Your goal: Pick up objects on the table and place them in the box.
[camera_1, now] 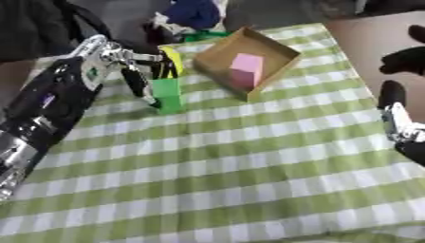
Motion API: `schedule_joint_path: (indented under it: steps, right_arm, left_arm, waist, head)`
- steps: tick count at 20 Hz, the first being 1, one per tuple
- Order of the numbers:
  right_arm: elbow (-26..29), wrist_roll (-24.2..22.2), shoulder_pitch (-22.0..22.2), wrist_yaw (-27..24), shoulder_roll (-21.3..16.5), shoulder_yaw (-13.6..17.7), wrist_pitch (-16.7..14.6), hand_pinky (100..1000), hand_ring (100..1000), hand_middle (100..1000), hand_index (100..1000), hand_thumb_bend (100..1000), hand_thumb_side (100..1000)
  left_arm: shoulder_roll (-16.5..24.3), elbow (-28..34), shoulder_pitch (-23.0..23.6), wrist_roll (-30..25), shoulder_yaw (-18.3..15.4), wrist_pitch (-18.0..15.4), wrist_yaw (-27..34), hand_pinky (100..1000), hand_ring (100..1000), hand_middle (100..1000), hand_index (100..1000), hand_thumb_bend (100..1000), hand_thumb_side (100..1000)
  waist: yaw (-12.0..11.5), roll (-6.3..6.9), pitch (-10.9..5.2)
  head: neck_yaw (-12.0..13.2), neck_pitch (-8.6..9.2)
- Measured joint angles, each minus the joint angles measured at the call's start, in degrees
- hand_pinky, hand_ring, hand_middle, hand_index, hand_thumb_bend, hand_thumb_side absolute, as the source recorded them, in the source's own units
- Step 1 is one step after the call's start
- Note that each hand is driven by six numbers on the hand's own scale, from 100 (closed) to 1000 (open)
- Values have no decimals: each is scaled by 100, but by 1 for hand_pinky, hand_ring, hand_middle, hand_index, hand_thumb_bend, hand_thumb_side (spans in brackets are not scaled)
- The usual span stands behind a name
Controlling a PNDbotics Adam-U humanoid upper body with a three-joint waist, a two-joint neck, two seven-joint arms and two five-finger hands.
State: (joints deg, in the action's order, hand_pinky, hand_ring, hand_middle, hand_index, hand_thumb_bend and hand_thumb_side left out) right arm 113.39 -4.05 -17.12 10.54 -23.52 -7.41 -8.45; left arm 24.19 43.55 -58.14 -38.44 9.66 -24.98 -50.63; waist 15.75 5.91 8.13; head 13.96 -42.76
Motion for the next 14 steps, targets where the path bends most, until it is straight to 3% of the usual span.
schedule_joint_path:
  steps: [7,14]
  right_arm:
    - [0,-3,0,1,0,0,3,840,719,689,947,100,406]
    - [0,-15,0,1,1,-3,13,840,719,689,947,100,407]
  left_arm:
    - [-1,44,18,225,-7,-225,-47,669,493,488,754,454,163]
    - [-1,342,-148,394,-220,-284,-205,686,496,489,754,433,178]
  waist:
    - [5,-2,3]
    - [19,-1,3]
  head:
    - [-2,3]
    - [-2,3]
